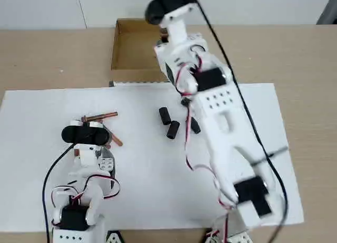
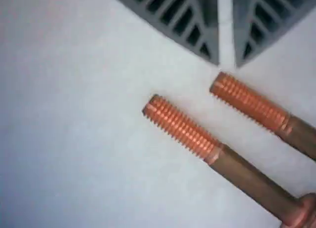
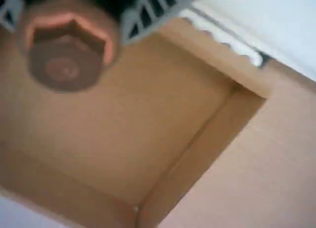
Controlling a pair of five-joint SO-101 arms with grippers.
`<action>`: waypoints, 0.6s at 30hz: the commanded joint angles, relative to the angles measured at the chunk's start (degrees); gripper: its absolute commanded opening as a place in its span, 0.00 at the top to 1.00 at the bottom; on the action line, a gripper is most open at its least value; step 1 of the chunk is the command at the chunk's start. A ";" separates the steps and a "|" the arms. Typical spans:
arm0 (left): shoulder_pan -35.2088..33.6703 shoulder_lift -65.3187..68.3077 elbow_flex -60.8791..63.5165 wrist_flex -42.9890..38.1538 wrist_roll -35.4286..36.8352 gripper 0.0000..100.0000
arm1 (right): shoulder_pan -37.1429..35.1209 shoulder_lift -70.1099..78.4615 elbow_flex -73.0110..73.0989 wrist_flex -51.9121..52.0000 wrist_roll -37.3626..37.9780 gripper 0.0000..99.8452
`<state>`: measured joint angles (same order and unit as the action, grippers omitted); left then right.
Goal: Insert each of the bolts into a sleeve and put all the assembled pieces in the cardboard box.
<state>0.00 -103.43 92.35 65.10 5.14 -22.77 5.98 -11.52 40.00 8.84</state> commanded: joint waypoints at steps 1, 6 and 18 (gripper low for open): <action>-0.09 -0.62 -0.13 -0.26 -0.09 0.99 | 0.48 5.67 -7.91 -5.76 9.23 1.00; -0.09 -0.62 -0.13 -0.26 -0.09 0.99 | 0.48 14.20 -10.81 -11.65 21.98 1.00; -0.09 -0.62 -0.13 -0.18 -0.09 0.99 | 0.48 22.73 -11.08 -15.60 27.60 0.99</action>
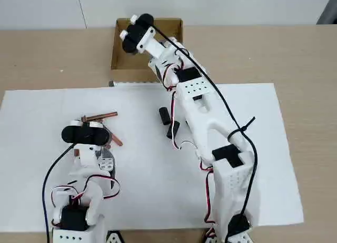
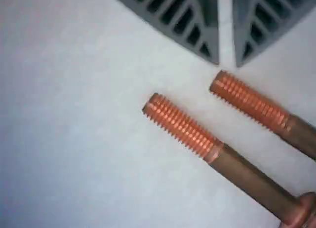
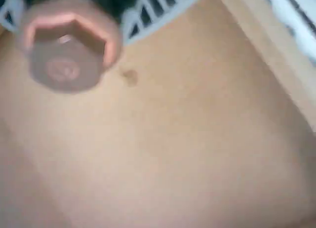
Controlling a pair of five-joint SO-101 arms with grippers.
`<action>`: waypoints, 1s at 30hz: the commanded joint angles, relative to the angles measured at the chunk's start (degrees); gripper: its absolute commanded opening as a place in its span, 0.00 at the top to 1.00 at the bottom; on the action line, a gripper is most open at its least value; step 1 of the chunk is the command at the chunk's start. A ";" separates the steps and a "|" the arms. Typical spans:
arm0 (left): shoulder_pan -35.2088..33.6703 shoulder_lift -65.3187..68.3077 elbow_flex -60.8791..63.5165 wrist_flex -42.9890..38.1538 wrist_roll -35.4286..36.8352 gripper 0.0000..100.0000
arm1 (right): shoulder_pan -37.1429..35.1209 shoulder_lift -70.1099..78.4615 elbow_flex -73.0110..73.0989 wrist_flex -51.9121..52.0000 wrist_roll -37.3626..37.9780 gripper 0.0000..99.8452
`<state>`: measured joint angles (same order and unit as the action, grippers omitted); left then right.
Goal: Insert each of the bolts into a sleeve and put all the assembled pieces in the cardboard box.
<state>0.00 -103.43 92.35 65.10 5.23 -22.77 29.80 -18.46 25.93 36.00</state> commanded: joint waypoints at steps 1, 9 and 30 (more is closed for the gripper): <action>-0.09 -0.62 -0.13 -0.18 -0.18 0.99 | 0.48 -1.01 -4.13 -1.54 0.44 0.99; -0.09 -0.62 -0.13 -0.18 -0.18 0.99 | 0.84 -0.31 -4.13 -1.45 0.26 0.82; -0.09 -0.62 -0.13 -0.18 -0.18 0.99 | 0.92 -16.22 -4.13 18.77 -9.05 1.00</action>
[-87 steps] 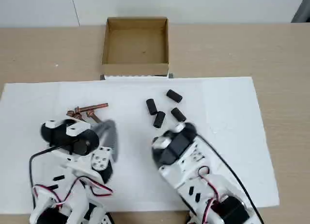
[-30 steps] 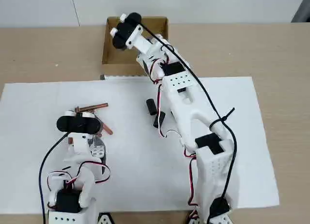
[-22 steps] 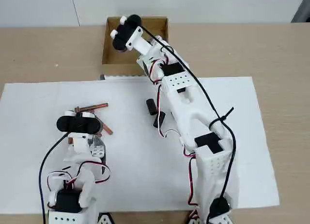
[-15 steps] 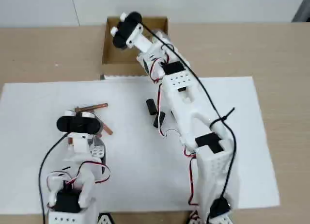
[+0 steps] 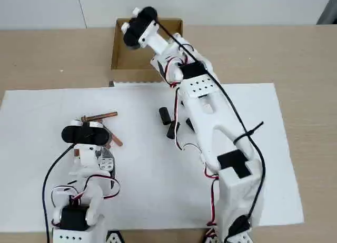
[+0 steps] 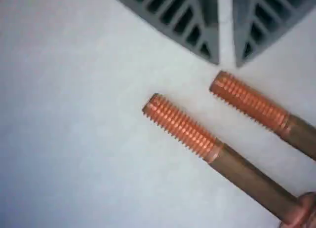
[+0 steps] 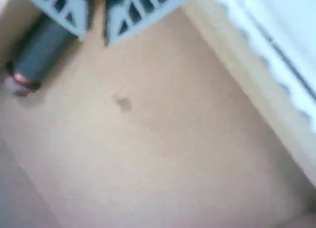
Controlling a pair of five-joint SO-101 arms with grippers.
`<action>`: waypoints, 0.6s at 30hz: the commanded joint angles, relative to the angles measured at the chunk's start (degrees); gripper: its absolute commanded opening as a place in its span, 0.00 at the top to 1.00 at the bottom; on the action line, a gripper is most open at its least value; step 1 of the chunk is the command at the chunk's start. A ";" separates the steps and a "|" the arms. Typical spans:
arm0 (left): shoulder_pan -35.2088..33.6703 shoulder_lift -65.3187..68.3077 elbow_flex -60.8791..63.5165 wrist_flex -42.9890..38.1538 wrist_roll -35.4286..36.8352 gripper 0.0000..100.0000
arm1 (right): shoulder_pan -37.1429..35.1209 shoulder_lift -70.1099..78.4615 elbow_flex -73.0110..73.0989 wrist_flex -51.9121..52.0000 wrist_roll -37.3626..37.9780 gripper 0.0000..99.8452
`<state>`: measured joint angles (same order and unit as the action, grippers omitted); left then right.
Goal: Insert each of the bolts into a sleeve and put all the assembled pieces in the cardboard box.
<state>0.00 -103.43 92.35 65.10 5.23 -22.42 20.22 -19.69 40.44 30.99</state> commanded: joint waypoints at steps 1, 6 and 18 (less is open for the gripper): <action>-0.09 -0.62 -0.13 -0.18 -0.18 0.99 | 0.48 -7.60 -2.90 6.29 -5.19 1.00; -0.09 -0.62 -0.13 -0.18 -0.18 0.99 | 0.48 -12.26 -2.90 18.15 -10.46 1.00; -0.09 -0.62 -0.13 -0.18 -0.09 0.99 | 0.84 -16.48 -2.90 37.58 -22.42 1.00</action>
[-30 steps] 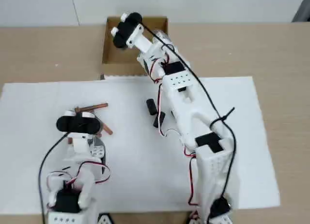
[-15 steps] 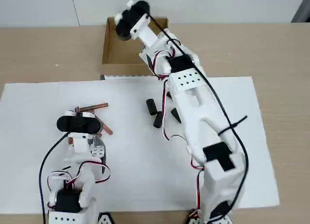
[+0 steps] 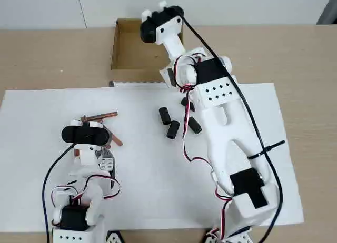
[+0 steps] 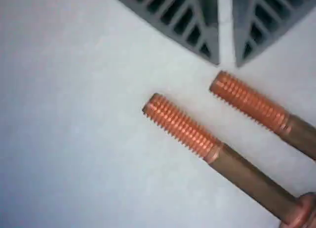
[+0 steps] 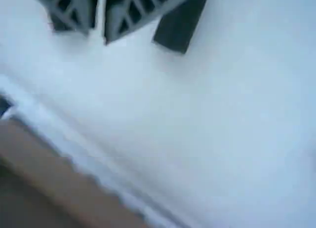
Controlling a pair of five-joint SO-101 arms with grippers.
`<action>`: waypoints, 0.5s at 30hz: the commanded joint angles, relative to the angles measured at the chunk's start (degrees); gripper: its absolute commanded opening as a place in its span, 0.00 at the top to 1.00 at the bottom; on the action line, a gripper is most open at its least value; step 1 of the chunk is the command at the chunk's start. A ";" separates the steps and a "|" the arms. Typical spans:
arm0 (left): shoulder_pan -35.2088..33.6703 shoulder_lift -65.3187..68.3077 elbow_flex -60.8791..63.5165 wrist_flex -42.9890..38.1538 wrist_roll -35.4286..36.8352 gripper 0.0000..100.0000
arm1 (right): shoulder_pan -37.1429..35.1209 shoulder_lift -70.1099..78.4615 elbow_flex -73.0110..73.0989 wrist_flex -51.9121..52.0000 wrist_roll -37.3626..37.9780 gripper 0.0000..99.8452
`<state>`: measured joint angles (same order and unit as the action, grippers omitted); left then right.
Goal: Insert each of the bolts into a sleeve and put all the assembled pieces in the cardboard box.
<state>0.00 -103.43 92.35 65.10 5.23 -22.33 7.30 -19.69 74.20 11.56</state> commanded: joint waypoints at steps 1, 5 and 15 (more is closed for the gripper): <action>-0.09 -0.62 -0.13 -0.18 -0.09 0.99 | 0.75 -3.56 -2.90 5.93 -3.96 1.00; -0.09 -0.62 -0.13 -0.18 -0.09 0.99 | 0.84 -3.47 -2.90 15.52 -5.10 1.00; -0.09 -0.62 -0.13 -0.18 -0.09 0.99 | 2.07 -1.54 0.18 22.55 0.44 1.00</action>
<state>0.00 -103.43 92.35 65.10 5.23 -20.92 7.30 -19.52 95.91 8.40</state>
